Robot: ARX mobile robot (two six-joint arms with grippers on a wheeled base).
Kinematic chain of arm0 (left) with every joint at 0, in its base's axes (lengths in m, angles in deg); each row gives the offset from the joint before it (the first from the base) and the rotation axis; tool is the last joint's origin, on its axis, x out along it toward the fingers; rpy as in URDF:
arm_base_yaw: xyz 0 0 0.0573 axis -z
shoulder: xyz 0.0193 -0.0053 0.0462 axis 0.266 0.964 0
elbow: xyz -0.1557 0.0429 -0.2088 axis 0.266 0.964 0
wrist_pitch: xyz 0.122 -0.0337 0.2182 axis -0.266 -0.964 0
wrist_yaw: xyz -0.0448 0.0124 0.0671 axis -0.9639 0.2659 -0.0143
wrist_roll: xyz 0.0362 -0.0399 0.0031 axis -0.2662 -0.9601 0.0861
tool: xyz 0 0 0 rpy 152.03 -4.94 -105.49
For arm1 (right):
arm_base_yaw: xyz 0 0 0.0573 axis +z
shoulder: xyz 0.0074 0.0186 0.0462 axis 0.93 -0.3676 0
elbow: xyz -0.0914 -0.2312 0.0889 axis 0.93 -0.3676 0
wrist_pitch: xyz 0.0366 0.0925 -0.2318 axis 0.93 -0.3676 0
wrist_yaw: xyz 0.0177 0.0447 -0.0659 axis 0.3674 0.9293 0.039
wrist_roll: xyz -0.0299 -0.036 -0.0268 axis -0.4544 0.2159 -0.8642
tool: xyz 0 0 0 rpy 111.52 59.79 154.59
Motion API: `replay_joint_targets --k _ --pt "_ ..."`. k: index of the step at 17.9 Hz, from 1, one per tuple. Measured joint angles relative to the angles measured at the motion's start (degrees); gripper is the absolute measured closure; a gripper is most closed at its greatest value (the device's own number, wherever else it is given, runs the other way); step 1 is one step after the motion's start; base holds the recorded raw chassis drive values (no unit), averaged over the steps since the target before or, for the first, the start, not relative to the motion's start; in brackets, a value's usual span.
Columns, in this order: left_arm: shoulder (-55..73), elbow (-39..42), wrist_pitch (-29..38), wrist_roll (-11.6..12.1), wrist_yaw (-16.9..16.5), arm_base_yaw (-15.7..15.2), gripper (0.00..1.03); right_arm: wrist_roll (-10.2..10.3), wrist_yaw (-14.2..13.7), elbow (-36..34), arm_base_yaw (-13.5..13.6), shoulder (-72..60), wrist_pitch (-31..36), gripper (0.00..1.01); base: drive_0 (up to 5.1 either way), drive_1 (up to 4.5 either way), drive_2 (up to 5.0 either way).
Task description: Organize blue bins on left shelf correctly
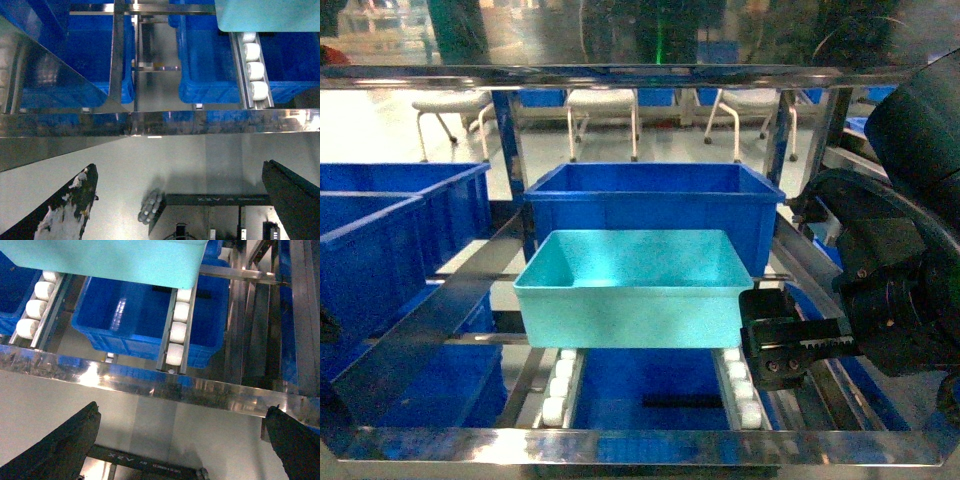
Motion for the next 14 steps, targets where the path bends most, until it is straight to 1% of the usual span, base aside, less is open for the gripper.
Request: replay_joint_targets --k 1,2,3,4,5,6,7,8,9,10,11,12,13,14 --pt "0.0 0.0 0.0 0.0 0.0 0.0 0.05 -0.1 -0.1 0.0 0.0 0.0 0.0 0.03 0.0 0.00 0.0" --pt "0.1 0.3 2.0 -0.1 -0.2 0.0 0.05 -0.6 -1.0 -0.6 0.1 -0.2 3.3 0.04 0.0 0.00 0.0" --pt "1.1 8.8 25.8 -2.8 -4.2 0.2 0.15 -3.3 -7.3 -6.2 0.4 -2.4 24.3 0.12 0.0 0.00 0.0" --pt "1.4 18.1 44.2 -4.1 -3.4 1.4 0.26 -6.5 -12.5 -13.9 -0.1 -3.0 40.7 0.23 0.0 0.00 0.0" --pt "1.0 24.5 56.4 -5.1 -2.2 1.6 0.35 -8.2 -13.6 -21.1 -1.8 -2.2 51.1 0.32 0.0 0.00 0.0" --pt "-0.9 28.7 66.8 -5.4 -1.4 1.7 0.44 -9.3 -13.7 -26.6 -4.0 -0.4 60.3 0.41 0.0 0.00 0.0" --pt "-4.3 30.7 75.5 -6.0 -0.8 2.0 0.53 -9.7 -13.4 -29.4 -5.8 2.8 67.8 0.50 0.0 0.00 0.0" --pt "-8.6 31.4 82.3 -6.2 -0.5 3.0 0.63 -10.0 -11.7 -31.0 -6.7 8.0 74.0 0.61 0.0 0.00 0.0" --pt "-11.5 32.3 83.4 -6.2 -0.4 3.8 0.72 -10.3 -9.8 -32.9 -7.6 12.3 75.6 0.72 0.0 0.00 0.0" --pt "-13.8 34.9 81.6 -6.2 -0.1 4.5 0.83 -10.6 -8.9 -35.5 -8.6 14.6 74.8 0.81 0.0 0.00 0.0" --pt "-15.4 38.1 79.1 -6.2 0.9 4.7 0.96 -10.8 -7.7 -39.0 -10.3 16.6 72.3 0.94 0.0 0.00 0.0" --pt "-18.2 39.5 77.5 -6.4 1.6 4.9 1.01 -11.0 -6.5 -41.2 -11.5 19.8 70.5 0.99 0.0 0.00 0.0" --pt "-21.1 40.0 76.6 -6.5 2.7 6.1 1.01 -11.0 -5.6 -42.1 -12.5 23.8 68.8 0.99 0.0 0.00 0.0" --pt "-24.7 40.7 75.4 -6.5 5.0 8.7 1.01 -11.0 -4.5 -42.3 -13.0 28.6 63.9 0.99 0.0 0.00 0.0"
